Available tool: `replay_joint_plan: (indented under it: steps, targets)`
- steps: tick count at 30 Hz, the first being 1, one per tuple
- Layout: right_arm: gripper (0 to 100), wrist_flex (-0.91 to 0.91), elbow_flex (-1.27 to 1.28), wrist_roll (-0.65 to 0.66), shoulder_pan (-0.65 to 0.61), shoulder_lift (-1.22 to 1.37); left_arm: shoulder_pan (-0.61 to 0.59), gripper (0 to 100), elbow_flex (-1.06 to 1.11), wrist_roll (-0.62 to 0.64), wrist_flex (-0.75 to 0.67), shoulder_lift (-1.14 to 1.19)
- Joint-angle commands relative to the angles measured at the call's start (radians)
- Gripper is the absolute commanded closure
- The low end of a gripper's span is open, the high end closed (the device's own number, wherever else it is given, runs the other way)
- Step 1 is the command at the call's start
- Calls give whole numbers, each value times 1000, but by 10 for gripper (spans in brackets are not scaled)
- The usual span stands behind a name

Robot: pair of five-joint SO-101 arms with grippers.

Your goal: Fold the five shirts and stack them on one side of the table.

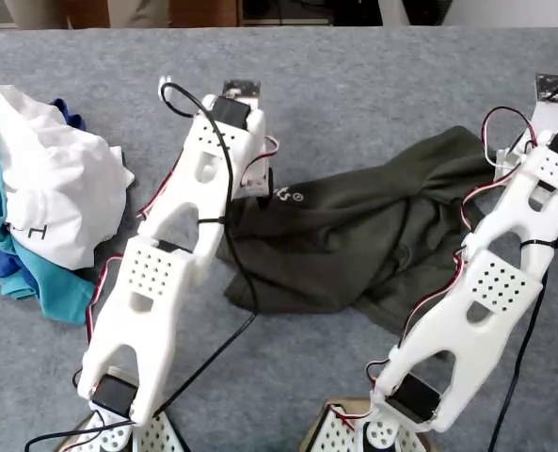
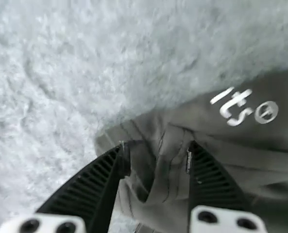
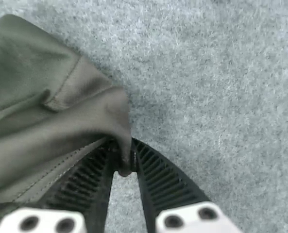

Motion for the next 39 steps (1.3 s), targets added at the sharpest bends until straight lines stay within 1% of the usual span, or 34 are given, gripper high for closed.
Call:
replay_joint_plan:
  steps: [1,10,12,17,22,24,29,39]
  targets:
    - [996,-21,-45,12,-15,-13,-2,798,32,-18,11,-93]
    - [996,-25,-45,12,-13,-13,49,798,26,-17,6,-96]
    - [996,-23,-44,12,-13,-13,61,798,38,-12,-20,-88]
    - [996,-21,-44,12,-13,-13,55,798,52,-9,-94,-21]
    - [996,-21,-44,12,-13,-13,40,798,52,46,-94,-2]
    - [996,-21,-44,12,-13,-13,38,812,52,52,-95,-2]
    - [996,-21,-44,12,-13,-13,41,905,52,52,-97,-4]
    - [996,-20,-44,12,-13,-13,43,911,52,52,-91,-4]
